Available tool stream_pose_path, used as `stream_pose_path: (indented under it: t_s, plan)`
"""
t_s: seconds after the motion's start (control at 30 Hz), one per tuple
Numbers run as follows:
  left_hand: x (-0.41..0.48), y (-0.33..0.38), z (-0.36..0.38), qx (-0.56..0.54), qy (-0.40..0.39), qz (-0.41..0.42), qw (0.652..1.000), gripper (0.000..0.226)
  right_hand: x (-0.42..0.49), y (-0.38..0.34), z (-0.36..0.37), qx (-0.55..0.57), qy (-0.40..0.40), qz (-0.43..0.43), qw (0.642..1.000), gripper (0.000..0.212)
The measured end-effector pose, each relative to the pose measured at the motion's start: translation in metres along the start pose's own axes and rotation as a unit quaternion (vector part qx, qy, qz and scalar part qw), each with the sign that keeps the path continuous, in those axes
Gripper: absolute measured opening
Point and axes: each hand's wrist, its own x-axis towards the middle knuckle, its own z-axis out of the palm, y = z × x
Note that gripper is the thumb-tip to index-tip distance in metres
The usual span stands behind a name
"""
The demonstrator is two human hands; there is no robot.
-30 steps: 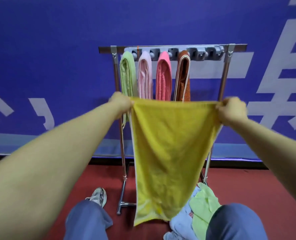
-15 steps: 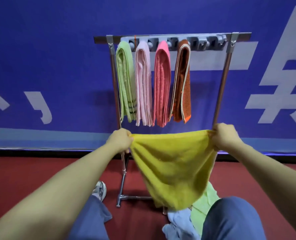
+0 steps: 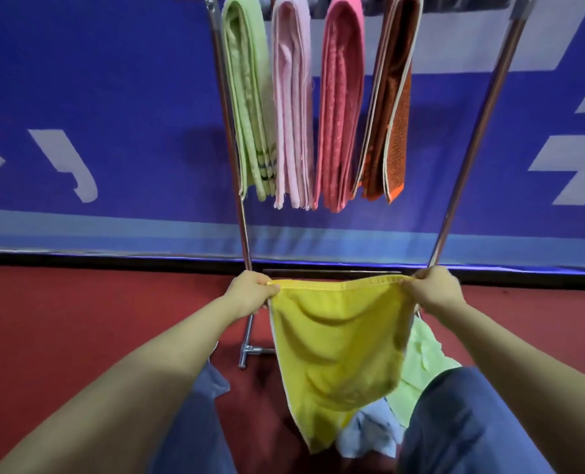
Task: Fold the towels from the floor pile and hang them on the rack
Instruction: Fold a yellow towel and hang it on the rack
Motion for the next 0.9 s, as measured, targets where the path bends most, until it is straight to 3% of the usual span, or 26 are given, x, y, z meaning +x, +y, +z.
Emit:
stream_pose_path:
  t_s: [0.13, 0.23, 0.5, 0.63, 0.73, 0.8, 0.9]
  plan:
    - [0.018, -0.021, 0.019, 0.003, -0.027, -0.002, 1.000, 0.036, 0.013, 0.003, 0.051, 0.043, -0.068, 0.010, 0.997, 0.024]
    - [0.036, -0.039, 0.036, 0.009, -0.046, -0.003, 0.999, 0.034, 0.017, 0.004, 0.085, 0.095, -0.138, 0.011, 0.986, 0.006]
    - [0.079, -0.086, 0.078, -0.004, -0.109, -0.024, 0.994, 0.022, 0.034, 0.003, 0.170, 0.213, -0.314, 0.063, 0.923, 0.039]
    - [0.081, -0.099, 0.097, -0.028, -0.147, -0.007, 0.989, 0.009, 0.032, 0.009, 0.189, 0.155, -0.335, -0.005, 0.929, 0.020]
    - [0.083, -0.099, 0.110, -0.035, -0.138, 0.034, 0.989, 0.006, 0.036, 0.007, 0.198, 0.055, -0.337, -0.106, 0.934, 0.010]
    - [0.085, -0.093, 0.118, -0.049, -0.140, 0.047, 0.988, 0.011, 0.040, 0.004, 0.200, -0.026, -0.320, -0.178, 0.930, 0.014]
    - [0.087, -0.086, 0.124, -0.047, -0.133, 0.052, 0.989, 0.015, 0.049, 0.002, 0.196, -0.088, -0.321, -0.221, 0.917, 0.026]
